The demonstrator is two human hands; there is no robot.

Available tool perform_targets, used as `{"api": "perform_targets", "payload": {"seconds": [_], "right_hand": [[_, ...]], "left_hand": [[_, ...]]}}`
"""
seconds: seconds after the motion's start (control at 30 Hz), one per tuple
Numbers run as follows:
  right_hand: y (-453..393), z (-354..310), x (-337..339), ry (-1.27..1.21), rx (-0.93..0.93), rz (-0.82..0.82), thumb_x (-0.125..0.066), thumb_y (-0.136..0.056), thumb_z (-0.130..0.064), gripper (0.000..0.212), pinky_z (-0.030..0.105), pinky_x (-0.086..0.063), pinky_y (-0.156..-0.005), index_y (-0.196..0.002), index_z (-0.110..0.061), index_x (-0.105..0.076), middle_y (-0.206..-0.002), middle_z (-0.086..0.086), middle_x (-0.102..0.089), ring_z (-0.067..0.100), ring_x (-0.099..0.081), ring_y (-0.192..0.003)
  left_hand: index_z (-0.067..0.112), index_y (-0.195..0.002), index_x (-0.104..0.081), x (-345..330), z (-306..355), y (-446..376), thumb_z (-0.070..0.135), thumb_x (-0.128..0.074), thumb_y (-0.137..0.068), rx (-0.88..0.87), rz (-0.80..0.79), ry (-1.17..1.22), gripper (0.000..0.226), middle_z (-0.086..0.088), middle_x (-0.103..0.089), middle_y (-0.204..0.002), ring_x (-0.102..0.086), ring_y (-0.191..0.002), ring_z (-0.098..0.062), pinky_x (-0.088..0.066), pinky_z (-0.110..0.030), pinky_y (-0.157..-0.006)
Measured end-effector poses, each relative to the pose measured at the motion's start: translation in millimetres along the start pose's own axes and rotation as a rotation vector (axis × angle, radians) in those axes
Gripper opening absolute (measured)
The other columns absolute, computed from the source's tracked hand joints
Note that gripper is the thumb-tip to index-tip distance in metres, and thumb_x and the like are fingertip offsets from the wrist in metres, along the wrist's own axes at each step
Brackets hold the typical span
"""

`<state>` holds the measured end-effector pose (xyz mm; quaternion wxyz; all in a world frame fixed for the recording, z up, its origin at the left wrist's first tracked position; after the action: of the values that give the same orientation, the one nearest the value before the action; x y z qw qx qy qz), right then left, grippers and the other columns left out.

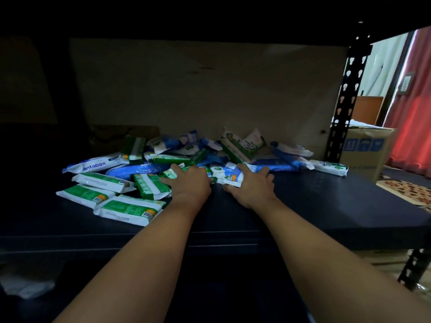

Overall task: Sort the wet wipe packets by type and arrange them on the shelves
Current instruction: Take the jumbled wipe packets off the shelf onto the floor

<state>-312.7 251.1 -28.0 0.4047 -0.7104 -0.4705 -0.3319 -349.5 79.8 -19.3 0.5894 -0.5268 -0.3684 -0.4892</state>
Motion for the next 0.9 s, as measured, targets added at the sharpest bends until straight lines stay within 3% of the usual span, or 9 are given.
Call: {"api": "perform_targets", "payload": {"seconds": [0.13, 0.3, 0.63, 0.9], "right_hand": [[0.9, 0.5, 2.5, -0.017, -0.005, 0.027, -0.067, -0.082, -0.066, 0.077, 0.043, -0.032, -0.110, -0.147, -0.035, -0.038, -0.142, 0.020, -0.023, 0.041, -0.031, -0.126], [10.3, -1.5, 14.8, 0.053, -0.009, 0.093, -0.064, -0.082, -0.067, 0.070, 0.044, -0.032, -0.103, -0.141, -0.034, -0.045, -0.137, 0.017, -0.030, 0.038, -0.033, -0.124], [63.1, -12.8, 55.8, 0.068, 0.089, 0.193, -0.064, -0.082, -0.065, 0.075, 0.045, -0.034, -0.108, -0.148, -0.038, -0.040, -0.139, 0.011, -0.024, 0.036, -0.027, -0.124], [143.9, -25.6, 92.7, 0.030, 0.254, 0.375, -0.068, -0.078, -0.060, 0.075, 0.044, -0.040, -0.104, -0.146, -0.034, -0.048, -0.125, 0.008, -0.032, 0.030, -0.031, -0.110]], "left_hand": [[0.018, -0.114, -0.068, 8.5, -2.5, 5.5, 0.034, -0.054, -0.099, -0.018, 0.055, 0.041, 0.026, -0.012, -0.060, -0.122, -0.028, -0.137, -0.042, -0.034, -0.070, -0.101], [0.014, -0.107, -0.064, 23.5, -3.7, 23.5, 0.032, -0.059, -0.086, -0.108, 0.191, 0.061, 0.028, -0.008, -0.058, -0.110, -0.046, -0.119, -0.035, -0.050, -0.056, -0.091], [0.012, -0.120, -0.065, 73.5, 17.1, 82.8, 0.026, -0.060, -0.082, -0.282, 0.269, 0.159, 0.041, -0.005, -0.058, -0.122, -0.045, -0.125, -0.028, -0.050, -0.050, -0.093], [0.012, -0.112, -0.068, 103.0, 12.7, 160.2, 0.023, -0.062, -0.076, -0.367, 0.448, 0.220, 0.038, -0.001, -0.060, -0.119, -0.046, -0.126, -0.023, -0.054, -0.042, -0.085]]}}
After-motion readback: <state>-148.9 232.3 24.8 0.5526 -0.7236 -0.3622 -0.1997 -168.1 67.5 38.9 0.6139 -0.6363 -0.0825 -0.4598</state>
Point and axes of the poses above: each hand's wrist, its own y-axis away from the middle knuckle, its own x-axis out of the back of the hand, z = x × y, the point moved 9 cm from there along -y, towards the middle knuckle
